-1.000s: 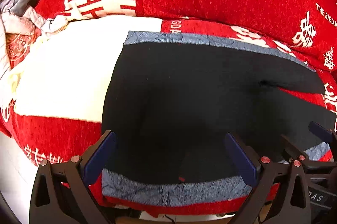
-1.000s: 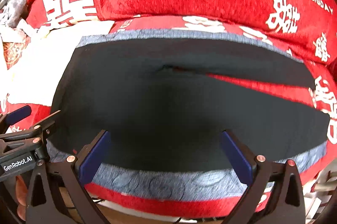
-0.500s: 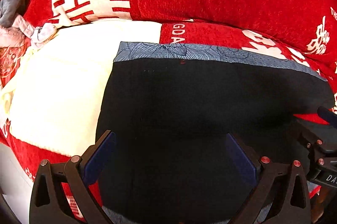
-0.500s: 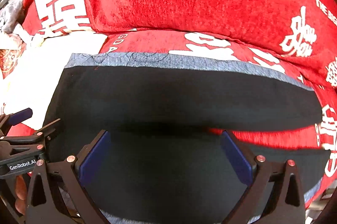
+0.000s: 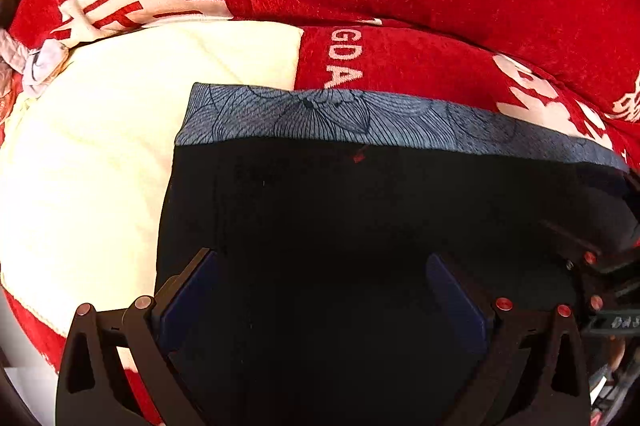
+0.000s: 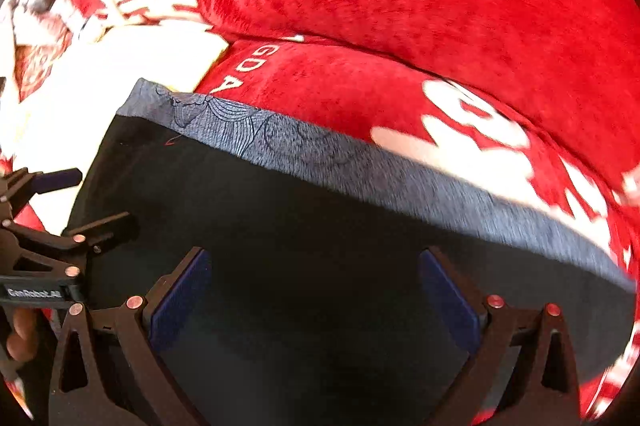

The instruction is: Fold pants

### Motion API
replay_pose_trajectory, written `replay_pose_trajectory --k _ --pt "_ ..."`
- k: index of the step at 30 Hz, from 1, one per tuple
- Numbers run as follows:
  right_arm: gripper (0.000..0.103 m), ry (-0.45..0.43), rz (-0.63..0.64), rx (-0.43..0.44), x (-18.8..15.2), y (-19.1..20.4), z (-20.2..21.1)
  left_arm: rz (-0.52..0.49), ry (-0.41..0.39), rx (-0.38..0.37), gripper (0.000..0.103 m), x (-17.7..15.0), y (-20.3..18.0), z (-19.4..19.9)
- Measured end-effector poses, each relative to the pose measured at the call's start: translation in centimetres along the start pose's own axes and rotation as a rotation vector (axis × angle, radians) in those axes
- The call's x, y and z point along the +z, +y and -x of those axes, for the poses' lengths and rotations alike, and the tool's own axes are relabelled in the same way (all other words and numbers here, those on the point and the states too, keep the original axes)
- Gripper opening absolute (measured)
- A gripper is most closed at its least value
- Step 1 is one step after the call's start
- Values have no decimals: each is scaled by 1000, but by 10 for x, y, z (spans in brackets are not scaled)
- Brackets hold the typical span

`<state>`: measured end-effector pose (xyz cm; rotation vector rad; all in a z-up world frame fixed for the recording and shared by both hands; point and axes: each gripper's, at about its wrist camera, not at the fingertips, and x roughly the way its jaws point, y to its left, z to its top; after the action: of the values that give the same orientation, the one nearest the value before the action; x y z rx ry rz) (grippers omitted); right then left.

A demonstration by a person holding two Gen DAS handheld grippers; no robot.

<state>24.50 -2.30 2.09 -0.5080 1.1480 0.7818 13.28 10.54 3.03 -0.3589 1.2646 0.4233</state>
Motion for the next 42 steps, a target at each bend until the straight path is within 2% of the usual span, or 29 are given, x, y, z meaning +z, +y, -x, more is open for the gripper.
replay_pose_trajectory --k 6,10,15,19,20,21,22,23,26,27,35,37,40,41,42 --pt "103 50 146 18 34 -2 -34 40 32 -7 103 11 6 -15" --pt "103 96 199 68 48 -2 -57 18 15 18 103 15 1 -18" --pt "103 125 205 165 58 -6 -73 -3 -2 24 103 17 -3 -19" --pt "99 137 245 183 61 -2 -74 4 -11 11 103 21 -2 -20" --pt "89 133 269 205 61 2 -71 9 -13 3 103 22 -1 -20" --pt "70 128 288 232 61 5 -67 19 -12 -8 103 25 0 -22" --pt "58 126 303 253 60 9 -63 27 -10 -17 103 26 3 -22" --pt "41 127 323 259 59 15 -59 41 -6 -31 103 28 5 -22" --pt "25 84 425 152 48 39 -47 103 11 -96 103 35 13 -18" --pt "13 69 433 119 46 42 -43 123 16 -115 103 37 15 -18" --pt "9 -90 409 33 13 51 -9 306 63 -220 103 68 33 -18" --pt "9 -109 404 12 11 53 -7 340 104 -203 103 78 30 -29" --pt "9 -127 405 -15 5 54 -3 333 181 -133 103 80 18 -47" --pt "9 -134 412 -25 3 57 -2 337 186 -119 101 80 16 -52" --pt "9 -139 419 -33 1 59 -1 347 186 -107 85 79 15 -55"
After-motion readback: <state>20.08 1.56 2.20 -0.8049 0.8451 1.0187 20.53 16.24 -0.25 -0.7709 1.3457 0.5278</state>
